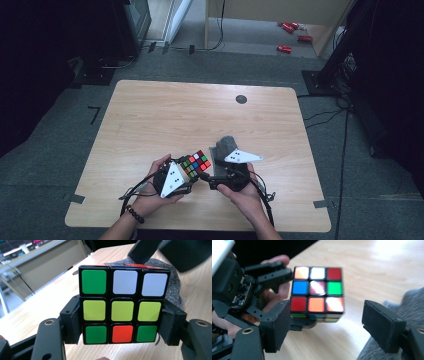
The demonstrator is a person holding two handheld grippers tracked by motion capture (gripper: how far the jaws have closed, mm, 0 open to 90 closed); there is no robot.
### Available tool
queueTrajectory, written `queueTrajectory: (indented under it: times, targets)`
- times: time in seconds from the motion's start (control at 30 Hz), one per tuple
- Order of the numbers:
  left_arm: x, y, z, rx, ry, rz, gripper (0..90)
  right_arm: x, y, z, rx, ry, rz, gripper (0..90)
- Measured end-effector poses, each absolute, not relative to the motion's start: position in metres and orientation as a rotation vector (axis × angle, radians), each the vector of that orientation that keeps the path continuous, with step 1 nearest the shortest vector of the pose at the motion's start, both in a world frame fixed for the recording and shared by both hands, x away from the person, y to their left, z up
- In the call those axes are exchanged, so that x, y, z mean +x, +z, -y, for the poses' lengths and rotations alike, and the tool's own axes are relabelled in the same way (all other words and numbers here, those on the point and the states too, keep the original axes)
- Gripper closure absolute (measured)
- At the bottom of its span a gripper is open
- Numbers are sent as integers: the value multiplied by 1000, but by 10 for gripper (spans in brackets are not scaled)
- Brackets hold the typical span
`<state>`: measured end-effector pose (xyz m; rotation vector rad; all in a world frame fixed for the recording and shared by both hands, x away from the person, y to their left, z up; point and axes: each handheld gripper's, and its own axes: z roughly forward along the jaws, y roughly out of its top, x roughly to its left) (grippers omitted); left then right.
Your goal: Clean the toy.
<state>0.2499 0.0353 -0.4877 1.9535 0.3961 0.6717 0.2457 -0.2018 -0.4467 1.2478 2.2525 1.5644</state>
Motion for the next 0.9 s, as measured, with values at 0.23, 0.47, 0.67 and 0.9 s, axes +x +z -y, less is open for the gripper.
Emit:
queueTrajectory:
  times: [0.23, 0.47, 0.67, 0.9]
  targets:
    - [257, -487, -42, 1956, 608, -471, 334, 248, -448, 215, 1140, 1405, -2110, 201]
    - [264, -483, -48, 1940, 535, -555, 335, 261, -473, 226, 1140, 1169, -2144, 201]
    - [266, -483, -51, 1938, 477, -572, 335, 266, -492, 219, 1102, 1015, -2202, 201]
    - [267, -482, -51, 1949, 434, -593, 335, 272, -506, 215, 1159, 869, -2227, 308]
